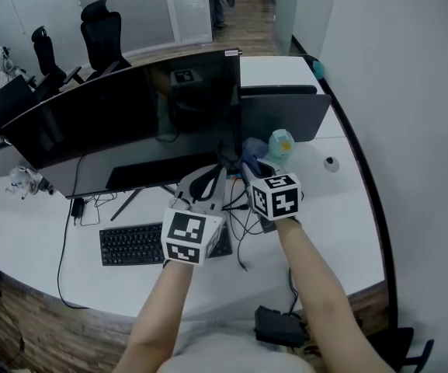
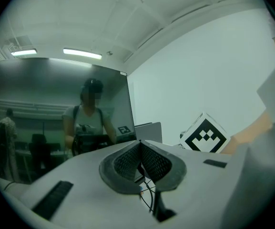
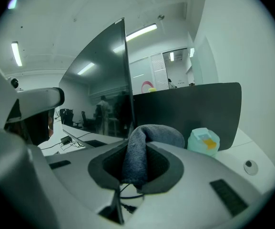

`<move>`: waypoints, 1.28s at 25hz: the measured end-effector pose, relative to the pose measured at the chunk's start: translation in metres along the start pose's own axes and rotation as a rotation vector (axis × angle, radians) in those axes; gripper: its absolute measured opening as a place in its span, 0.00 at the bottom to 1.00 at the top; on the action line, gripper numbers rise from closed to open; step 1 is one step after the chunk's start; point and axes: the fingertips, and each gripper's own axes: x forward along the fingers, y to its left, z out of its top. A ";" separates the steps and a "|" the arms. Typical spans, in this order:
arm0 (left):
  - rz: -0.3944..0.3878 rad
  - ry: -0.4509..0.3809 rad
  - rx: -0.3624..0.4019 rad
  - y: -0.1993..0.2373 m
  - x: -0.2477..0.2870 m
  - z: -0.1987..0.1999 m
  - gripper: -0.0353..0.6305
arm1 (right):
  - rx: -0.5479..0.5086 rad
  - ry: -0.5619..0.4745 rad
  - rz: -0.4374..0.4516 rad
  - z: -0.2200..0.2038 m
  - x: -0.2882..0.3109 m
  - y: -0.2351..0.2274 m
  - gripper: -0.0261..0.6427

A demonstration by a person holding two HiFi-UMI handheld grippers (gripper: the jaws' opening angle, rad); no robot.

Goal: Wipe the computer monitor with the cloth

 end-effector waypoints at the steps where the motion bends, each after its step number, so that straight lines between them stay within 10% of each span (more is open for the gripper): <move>1: 0.001 0.001 -0.001 0.000 0.000 -0.001 0.06 | 0.002 0.005 0.000 -0.003 0.000 0.000 0.14; 32: 0.007 0.053 -0.036 0.000 -0.005 -0.028 0.06 | 0.038 0.147 0.043 -0.081 -0.010 0.022 0.14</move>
